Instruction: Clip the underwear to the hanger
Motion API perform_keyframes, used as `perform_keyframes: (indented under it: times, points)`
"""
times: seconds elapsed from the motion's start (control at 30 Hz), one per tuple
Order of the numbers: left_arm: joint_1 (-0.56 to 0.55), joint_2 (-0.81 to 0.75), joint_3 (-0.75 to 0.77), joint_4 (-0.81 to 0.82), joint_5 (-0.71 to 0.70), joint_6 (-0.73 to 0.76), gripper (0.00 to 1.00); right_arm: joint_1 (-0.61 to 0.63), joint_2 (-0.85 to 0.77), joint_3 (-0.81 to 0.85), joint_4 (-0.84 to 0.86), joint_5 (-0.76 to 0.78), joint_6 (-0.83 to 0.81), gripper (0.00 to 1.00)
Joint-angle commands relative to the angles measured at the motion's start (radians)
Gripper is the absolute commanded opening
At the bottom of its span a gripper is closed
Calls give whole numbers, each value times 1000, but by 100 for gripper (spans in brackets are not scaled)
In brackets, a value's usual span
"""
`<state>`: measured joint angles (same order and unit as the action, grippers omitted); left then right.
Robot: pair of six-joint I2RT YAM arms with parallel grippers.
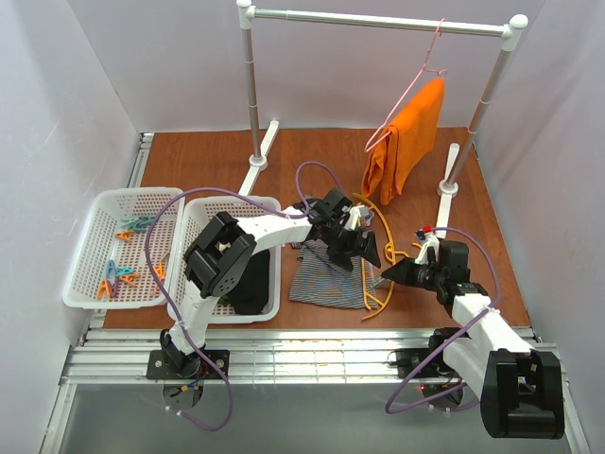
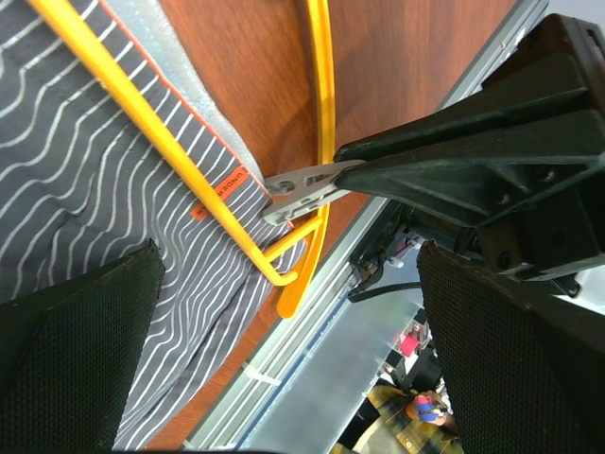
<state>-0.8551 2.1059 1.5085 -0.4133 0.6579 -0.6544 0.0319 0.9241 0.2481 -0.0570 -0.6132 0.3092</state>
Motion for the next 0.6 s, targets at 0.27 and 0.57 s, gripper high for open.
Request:
perform_keyframes:
  times: [0.27, 0.57]
  points:
    - [-24, 29, 62, 16, 37, -16, 98, 8, 25, -26, 86, -36, 31, 1]
    - [-25, 42, 58, 7, 26, -24, 98, 13, 27, -24, 106, -56, 67, 1]
